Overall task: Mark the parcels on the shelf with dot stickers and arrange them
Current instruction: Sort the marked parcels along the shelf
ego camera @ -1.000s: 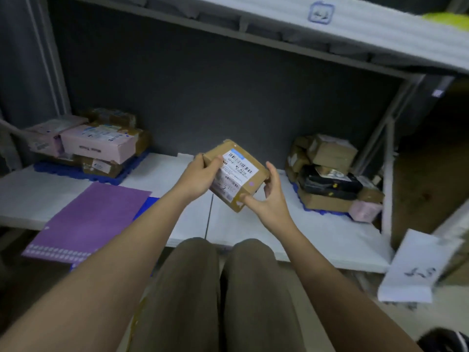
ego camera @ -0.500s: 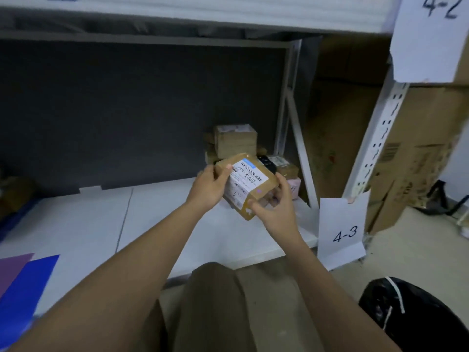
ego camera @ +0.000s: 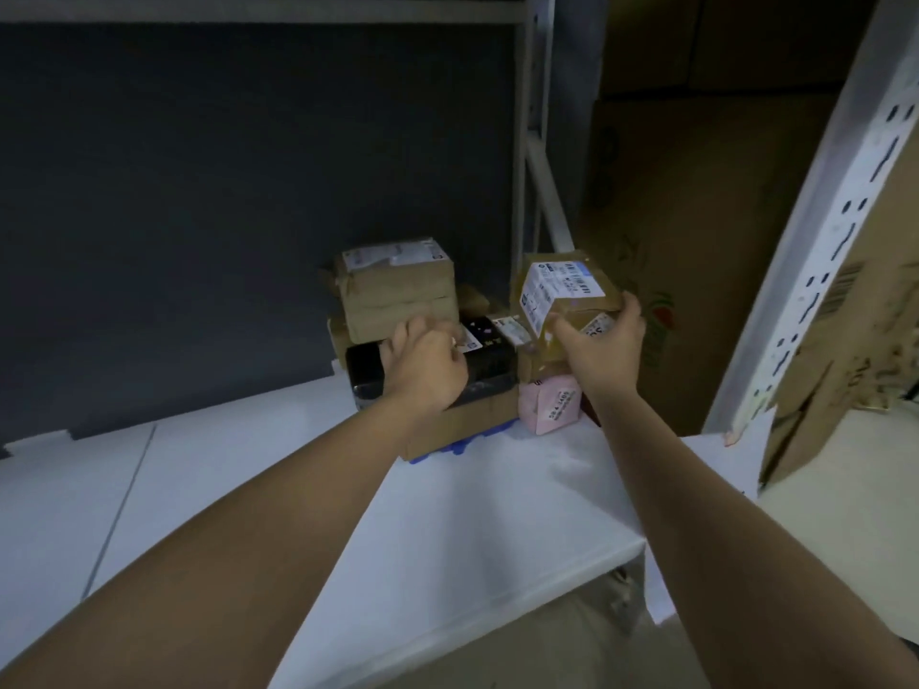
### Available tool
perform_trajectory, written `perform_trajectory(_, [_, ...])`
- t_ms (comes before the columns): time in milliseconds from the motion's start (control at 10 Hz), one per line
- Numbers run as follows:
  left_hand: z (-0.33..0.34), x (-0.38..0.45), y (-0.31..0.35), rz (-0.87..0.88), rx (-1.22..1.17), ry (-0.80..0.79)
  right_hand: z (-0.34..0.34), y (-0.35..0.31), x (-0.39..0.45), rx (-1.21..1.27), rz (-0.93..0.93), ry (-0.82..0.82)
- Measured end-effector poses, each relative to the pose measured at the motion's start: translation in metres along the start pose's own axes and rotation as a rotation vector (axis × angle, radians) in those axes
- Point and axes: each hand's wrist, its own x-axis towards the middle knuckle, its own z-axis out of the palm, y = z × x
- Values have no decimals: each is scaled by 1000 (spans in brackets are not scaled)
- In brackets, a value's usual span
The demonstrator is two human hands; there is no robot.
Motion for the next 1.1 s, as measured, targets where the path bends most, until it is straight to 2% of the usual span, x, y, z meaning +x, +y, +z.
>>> perform_trajectory(200, [19,20,-10,93,86,-14,34,24,36,-117,-16,-67])
perform_trajectory(400, [25,24,-14,109,116,-9,48,23,48,-268,-53,-147])
perform_trajectory(700, [20,20,-8,112,108,1,49,22,40,-210,-26,-172])
perform_trajectory(1000, [9,15,-11,86,88,-16,48,11,24,-443,-108,-101])
perform_trajectory(1100, [0,9,-9,66,77,2,47,4,7,-561,-248,22])
